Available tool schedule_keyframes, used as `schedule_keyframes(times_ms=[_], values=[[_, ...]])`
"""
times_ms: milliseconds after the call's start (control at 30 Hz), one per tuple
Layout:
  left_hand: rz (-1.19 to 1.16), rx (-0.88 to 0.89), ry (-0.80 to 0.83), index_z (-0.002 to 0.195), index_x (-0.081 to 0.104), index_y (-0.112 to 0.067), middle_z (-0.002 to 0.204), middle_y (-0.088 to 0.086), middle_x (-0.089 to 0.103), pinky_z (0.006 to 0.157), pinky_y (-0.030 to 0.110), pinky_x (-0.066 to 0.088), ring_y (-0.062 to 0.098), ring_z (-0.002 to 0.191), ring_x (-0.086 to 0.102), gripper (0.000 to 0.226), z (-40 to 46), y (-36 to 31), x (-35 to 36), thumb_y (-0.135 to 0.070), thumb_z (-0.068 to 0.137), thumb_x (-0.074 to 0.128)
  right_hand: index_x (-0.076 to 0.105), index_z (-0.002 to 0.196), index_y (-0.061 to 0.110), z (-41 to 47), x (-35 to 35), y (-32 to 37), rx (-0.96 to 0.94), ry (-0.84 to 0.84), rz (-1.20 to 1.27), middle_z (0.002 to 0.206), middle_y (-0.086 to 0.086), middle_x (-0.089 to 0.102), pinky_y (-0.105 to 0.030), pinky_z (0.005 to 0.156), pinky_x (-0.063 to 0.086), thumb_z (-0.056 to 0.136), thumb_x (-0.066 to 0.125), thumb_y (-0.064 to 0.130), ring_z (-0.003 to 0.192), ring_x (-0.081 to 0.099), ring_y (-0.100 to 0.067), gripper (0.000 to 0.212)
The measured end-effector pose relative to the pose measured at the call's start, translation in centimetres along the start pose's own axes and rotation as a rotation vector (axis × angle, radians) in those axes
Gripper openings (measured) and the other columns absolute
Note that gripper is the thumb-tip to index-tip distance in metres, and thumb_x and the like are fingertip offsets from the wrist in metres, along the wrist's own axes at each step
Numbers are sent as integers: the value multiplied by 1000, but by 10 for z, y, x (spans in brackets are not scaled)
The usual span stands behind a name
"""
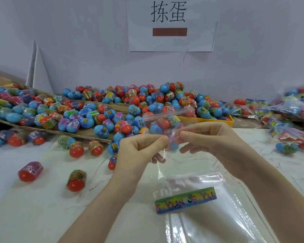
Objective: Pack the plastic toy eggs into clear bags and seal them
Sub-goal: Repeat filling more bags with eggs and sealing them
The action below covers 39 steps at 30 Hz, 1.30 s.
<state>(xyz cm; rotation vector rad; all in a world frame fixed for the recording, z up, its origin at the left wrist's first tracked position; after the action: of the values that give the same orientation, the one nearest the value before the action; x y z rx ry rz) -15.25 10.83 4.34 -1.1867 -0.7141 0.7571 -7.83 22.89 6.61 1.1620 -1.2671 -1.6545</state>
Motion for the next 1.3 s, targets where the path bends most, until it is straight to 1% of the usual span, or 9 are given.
schedule_keyframes(times_ms=[200, 333, 433, 600, 767, 967, 1100, 1233, 1300], values=[[-51, -91, 51, 55, 72, -21, 56, -3, 67, 47, 11, 44, 5, 47, 59, 9, 0, 10, 3, -29, 52, 72, 74, 70, 14, 2, 1, -6, 20, -24, 47, 70, -5, 72, -15, 53, 50, 51, 73, 36, 58, 65, -11, 29], [-266, -238, -11, 75, 72, -11, 74, 1, 74, 50, 15, 49, 15, 67, 70, 27, 5, 27, -5, -27, 53, 72, 70, 74, 16, 8, -32, -19, 2, -284, 156, 75, 1, 72, -13, 52, 49, 69, 65, 44, 63, 64, -7, 28], [-400, -282, -119, 88, 67, -5, 76, 3, 74, 50, 14, 51, 14, 65, 70, 32, 7, 32, -15, -21, 60, 68, 66, 88, 20, 13, -42, -27, -73, -417, -256, 82, 12, 67, -6, 60, 43, 87, 60, 23, 72, 57, 4, 7], [-376, -278, -219, 102, 62, -6, 73, 1, 73, 50, 15, 47, 10, 59, 68, 53, 6, 32, -31, -21, 51, 70, 59, 118, 30, 27, -8, -46, -137, -314, -936, 112, 7, 63, -28, 85, 34, 90, 52, 35, 103, 49, -16, 29], [-344, -341, -85, 90, 67, -12, 68, -4, 72, 50, 11, 49, 6, 53, 66, 40, 4, 33, -19, -20, 51, 69, 59, 100, 31, 26, 0, -34, -237, -449, -1119, 87, 8, 66, -28, 68, 13, 84, 54, 52, 87, 54, -17, 27], [-287, -312, 85, 67, 74, -12, 64, 3, 71, 47, 13, 48, 10, 50, 64, 21, 1, 26, 1, -15, 47, 71, 50, 89, 28, 26, -3, -35, -256, -504, -955, 86, 10, 66, -28, 71, 16, 83, 57, 49, 86, 55, -15, 23], [-245, -275, 92, 88, 68, -12, 67, 3, 72, 50, 14, 49, 12, 52, 66, 39, 3, 25, -1, -13, 49, 72, 53, 112, 30, 29, -8, -37, -206, -455, -857, 86, 14, 65, -30, 80, 33, 79, 66, 38, 86, 55, -12, 36], [-118, -178, 109, 86, 68, -20, 72, 5, 74, 57, 16, 53, 14, 58, 68, 39, 3, 18, 1, -22, 47, 74, 60, 106, 32, 22, -40, -25, -139, -461, -266, 75, 18, 63, -10, 57, 46, 78, 70, 19, 65, 58, 7, 33], [-84, -143, 95, 84, 68, -20, 71, 5, 74, 54, 15, 51, 14, 57, 68, 31, 2, 16, 2, -20, 53, 74, 64, 98, 30, 15, -56, -12, -141, -452, -55, 71, 16, 67, -12, 56, 48, 75, 68, 19, 61, 59, 9, 26]])
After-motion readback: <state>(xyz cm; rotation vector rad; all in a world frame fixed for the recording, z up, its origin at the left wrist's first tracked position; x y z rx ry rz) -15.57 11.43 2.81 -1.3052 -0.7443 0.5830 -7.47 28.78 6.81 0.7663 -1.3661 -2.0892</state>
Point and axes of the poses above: each hand's wrist, its own z-axis towards the middle knuckle, its own x-axis out of the palm, y = z × x, the point moved 10 cm from there along z, towards the middle knuckle
